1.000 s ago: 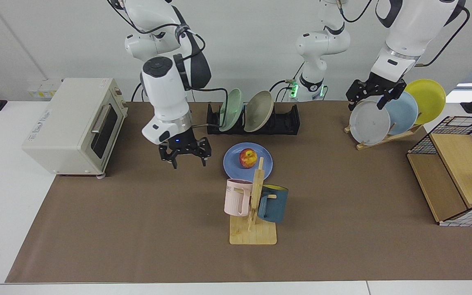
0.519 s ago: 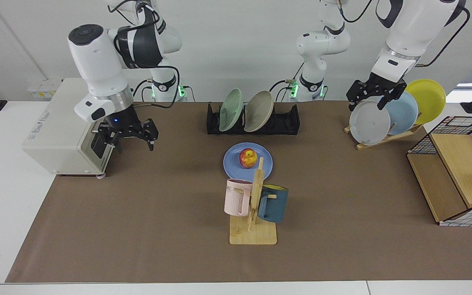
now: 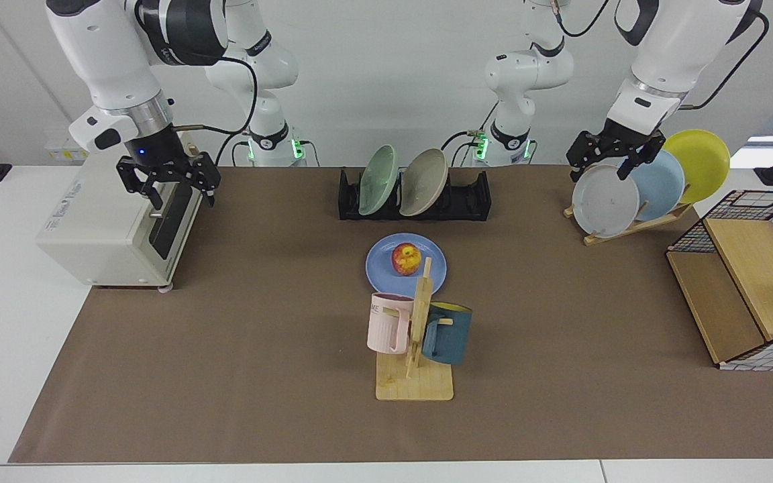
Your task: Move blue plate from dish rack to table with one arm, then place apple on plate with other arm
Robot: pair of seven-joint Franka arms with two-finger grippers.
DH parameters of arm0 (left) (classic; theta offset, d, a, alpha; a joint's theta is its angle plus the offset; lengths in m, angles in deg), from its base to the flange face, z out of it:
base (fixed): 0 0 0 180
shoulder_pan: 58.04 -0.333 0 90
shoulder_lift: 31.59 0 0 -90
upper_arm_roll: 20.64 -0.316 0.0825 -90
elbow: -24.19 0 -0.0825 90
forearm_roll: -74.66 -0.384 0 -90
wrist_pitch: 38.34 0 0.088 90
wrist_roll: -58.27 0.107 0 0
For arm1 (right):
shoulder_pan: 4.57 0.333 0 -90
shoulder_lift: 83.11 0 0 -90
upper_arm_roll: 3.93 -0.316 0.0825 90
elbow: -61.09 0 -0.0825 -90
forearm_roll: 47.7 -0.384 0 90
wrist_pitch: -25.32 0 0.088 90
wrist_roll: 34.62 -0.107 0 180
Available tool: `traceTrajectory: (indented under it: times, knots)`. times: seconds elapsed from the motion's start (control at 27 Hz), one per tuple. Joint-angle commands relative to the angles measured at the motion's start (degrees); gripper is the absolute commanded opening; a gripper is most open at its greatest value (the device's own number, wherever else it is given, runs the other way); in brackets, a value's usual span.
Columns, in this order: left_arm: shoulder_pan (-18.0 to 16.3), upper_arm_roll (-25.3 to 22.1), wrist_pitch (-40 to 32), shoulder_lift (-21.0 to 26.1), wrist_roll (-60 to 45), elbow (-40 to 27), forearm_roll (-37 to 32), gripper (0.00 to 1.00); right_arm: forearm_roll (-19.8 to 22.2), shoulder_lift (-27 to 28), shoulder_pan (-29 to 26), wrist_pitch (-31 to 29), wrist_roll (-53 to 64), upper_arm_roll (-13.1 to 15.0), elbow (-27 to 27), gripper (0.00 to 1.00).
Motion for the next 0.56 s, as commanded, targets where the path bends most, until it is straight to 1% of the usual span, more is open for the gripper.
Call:
traceTrajectory:
  times: [0.0, 0.15, 0.33, 0.52]
  knots:
    - [0.74, -0.75, 0.99, -0.46, -0.34, -0.93, 0.07, 1.0, -0.28, -0.42, -0.4, 3.19, -2.17, -0.99, 0.64, 1.0]
    - [0.73, -0.75, 0.99, -0.55, -0.34, -0.93, 0.07, 1.0, -0.45, -1.13, -0.57, 3.64, -2.35, -1.25, 0.99, 1.0]
    - [0.65, -0.75, 0.99, -0.55, -0.34, -0.93, 0.07, 1.0, -0.28, -1.13, -1.01, 3.46, -5.34, -1.16, 1.08, 1.0]
    - [0.65, -0.75, 0.99, -0.46, -0.34, -1.01, 0.07, 1.0, 0.6, -1.21, -0.84, 3.46, -5.34, -1.16, 1.26, 1.0]
